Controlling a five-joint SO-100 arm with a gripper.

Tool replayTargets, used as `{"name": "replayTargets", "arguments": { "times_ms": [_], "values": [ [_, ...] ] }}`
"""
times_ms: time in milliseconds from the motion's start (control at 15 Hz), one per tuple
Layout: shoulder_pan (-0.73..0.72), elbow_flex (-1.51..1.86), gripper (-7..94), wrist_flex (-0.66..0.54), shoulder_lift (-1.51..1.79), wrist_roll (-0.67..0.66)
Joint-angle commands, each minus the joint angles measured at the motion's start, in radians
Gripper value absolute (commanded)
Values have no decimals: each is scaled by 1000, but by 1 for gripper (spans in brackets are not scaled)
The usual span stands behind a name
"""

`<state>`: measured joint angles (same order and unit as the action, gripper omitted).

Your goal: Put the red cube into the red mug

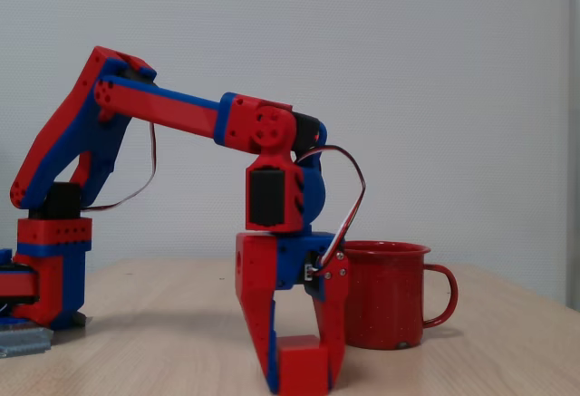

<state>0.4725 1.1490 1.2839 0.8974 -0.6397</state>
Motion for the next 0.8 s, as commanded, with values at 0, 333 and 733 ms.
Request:
{"name": "replayTargets", "arguments": {
  "times_ms": [0,333,733],
  "values": [
    [11,86,0,43,238,32],
    [-23,60,0,187,416,138],
    [-43,-140,0,319,486,230]
  ]
}}
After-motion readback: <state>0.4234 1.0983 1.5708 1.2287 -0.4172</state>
